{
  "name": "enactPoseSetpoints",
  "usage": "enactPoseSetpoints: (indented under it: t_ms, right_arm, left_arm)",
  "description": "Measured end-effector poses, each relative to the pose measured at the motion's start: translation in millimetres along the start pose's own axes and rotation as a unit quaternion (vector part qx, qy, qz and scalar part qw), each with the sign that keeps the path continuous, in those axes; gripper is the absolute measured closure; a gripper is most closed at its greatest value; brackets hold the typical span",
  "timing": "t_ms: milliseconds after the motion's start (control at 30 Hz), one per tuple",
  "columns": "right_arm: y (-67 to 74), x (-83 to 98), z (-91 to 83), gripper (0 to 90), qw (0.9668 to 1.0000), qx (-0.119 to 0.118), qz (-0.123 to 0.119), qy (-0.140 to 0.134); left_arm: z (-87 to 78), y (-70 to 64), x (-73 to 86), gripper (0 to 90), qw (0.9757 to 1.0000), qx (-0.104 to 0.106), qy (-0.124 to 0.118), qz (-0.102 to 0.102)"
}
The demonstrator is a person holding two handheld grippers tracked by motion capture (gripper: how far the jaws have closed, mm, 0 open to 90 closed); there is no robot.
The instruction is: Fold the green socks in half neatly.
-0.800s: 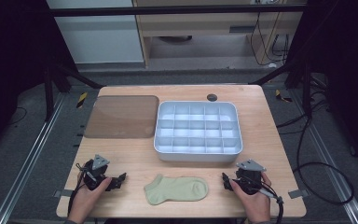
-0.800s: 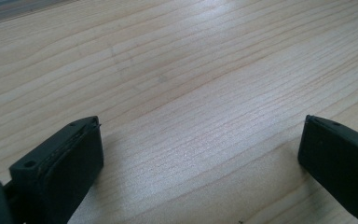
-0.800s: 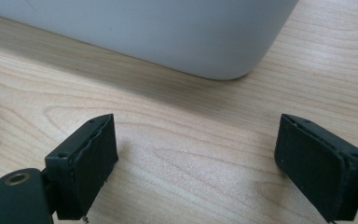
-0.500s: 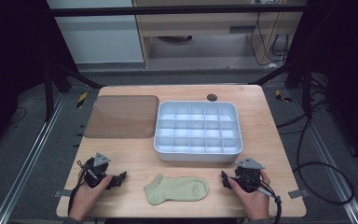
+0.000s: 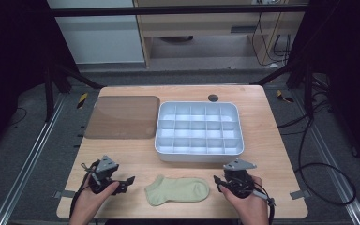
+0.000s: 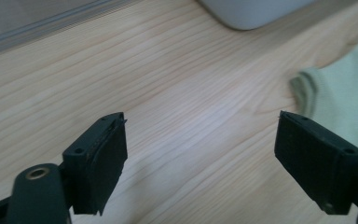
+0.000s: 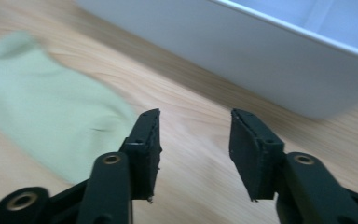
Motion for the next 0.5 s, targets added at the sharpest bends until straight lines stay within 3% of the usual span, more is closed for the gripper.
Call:
enactPoseSetpoints:
  t_ms: [100, 167, 200, 300, 333, 400, 500]
  right_arm:
    - [18.7, -10.4, 2.6, 57.6, 0.9991, -0.034, -0.016, 0.018]
    - [23.3, -12.6, 3.9, 56.8, 0.9987, -0.041, -0.021, 0.022]
    - [30.3, -14.3, 5.8, 53.7, 0.9979, -0.051, -0.025, 0.031]
    - [34.2, -14.4, 6.3, 50.3, 0.9973, -0.058, -0.026, 0.035]
    - [36.6, -14.7, 5.1, 44.2, 0.9974, -0.058, -0.028, 0.034]
    - [38.2, -14.7, 4.4, 41.4, 0.9974, -0.058, -0.026, 0.034]
    - [43.6, -12.8, 4.2, 35.2, 0.9974, -0.059, -0.024, 0.035]
  left_arm:
    - [6.7, -14.4, -14.1, 20.0, 0.9995, 0.015, 0.018, 0.021]
    - [8.3, -19.1, -17.6, 23.8, 0.9994, 0.02, 0.021, 0.021]
    - [10.1, -28.7, -21.5, 24.1, 0.9988, 0.032, 0.027, 0.023]
    - [10.7, -33.9, -21.7, 26.0, 0.9984, 0.041, 0.033, 0.021]
    - [11.4, -39.4, -19.6, 26.9, 0.9978, 0.044, 0.044, 0.021]
    - [11.0, -42.9, -18.8, 27.9, 0.9975, 0.046, 0.05, 0.023]
    - [9.9, -51.5, -18.8, 31.2, 0.9964, 0.063, 0.053, 0.021]
Point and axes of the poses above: each handheld gripper's, and its own axes: z roughly forward along the jaws, x roughly out of its underside, y roughly to its left, the point moved 9 cm from there along z, roughly forward along the jaws, and after that the axes turned 7 degrees about z, right-handed, at the moved point
